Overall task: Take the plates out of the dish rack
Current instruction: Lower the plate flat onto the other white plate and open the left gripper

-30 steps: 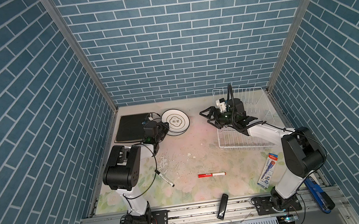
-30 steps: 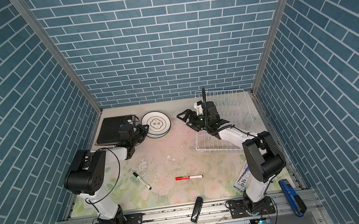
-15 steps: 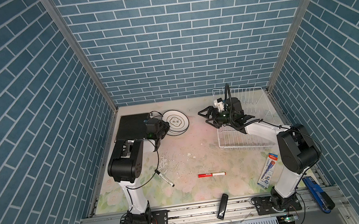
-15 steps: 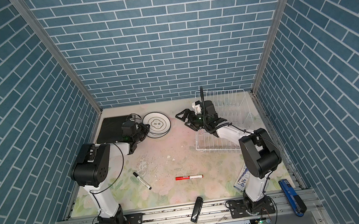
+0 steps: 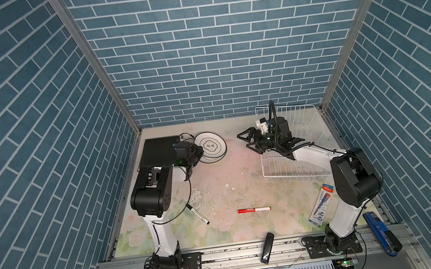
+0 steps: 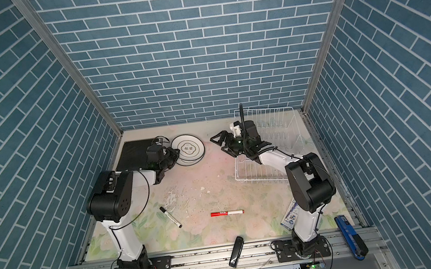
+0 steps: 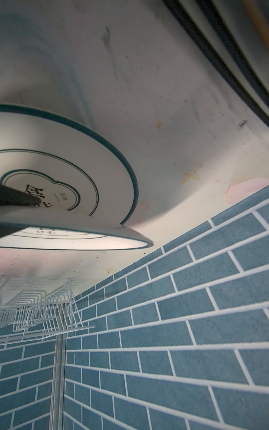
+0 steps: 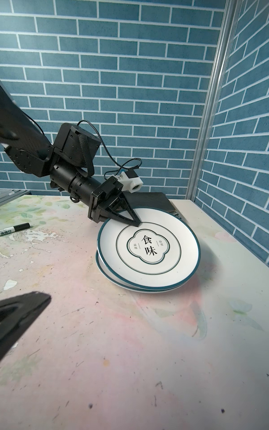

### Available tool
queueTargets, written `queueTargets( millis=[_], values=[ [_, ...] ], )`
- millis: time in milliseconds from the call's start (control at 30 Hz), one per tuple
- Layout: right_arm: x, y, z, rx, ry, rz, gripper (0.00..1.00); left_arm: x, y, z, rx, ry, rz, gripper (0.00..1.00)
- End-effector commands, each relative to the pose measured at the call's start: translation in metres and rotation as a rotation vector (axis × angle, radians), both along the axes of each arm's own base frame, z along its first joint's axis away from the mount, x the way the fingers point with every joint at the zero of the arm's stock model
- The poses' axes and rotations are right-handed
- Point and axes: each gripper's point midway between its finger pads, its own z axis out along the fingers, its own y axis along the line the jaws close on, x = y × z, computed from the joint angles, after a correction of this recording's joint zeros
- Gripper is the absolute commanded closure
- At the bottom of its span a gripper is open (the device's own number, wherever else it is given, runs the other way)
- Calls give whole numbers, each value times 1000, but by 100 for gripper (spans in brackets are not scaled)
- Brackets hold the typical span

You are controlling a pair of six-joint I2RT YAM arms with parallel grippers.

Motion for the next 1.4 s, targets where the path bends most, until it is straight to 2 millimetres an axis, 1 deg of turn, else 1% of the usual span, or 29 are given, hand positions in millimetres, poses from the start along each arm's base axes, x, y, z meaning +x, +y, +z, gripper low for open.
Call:
queueTargets(
  millis=[0, 100, 133, 233, 367, 833, 1100, 1233, 1367],
  values=[
    [8, 6, 21, 36, -37, 11, 4, 10, 2, 7, 0, -40, 4, 100],
    [8, 5, 22, 36, -38, 9, 4, 9, 2, 7, 0, -39, 5, 100],
    [7, 5, 22, 36, -38, 8, 4, 9, 2, 6, 0, -38, 5, 99],
    [6, 5, 22, 35, -38, 10, 4, 8, 2, 6, -2, -35, 5, 91],
    [4, 4, 23, 35, -39, 6, 4, 8, 2, 8, -4, -37, 2, 89],
    [2, 1, 23, 34, -42, 4, 4, 5, 1, 9, -10, -31, 1, 75],
    [1, 0, 23, 32, -44, -1, 4, 4, 3, 7, -5, -17, 9, 57],
    [0, 0, 22, 32, -42, 0, 4, 4, 2, 8, 23, -5, -9, 43],
    [0, 0, 23, 34, -48, 1, 4, 3, 4, 8, 68, 4, -15, 35]
  ],
)
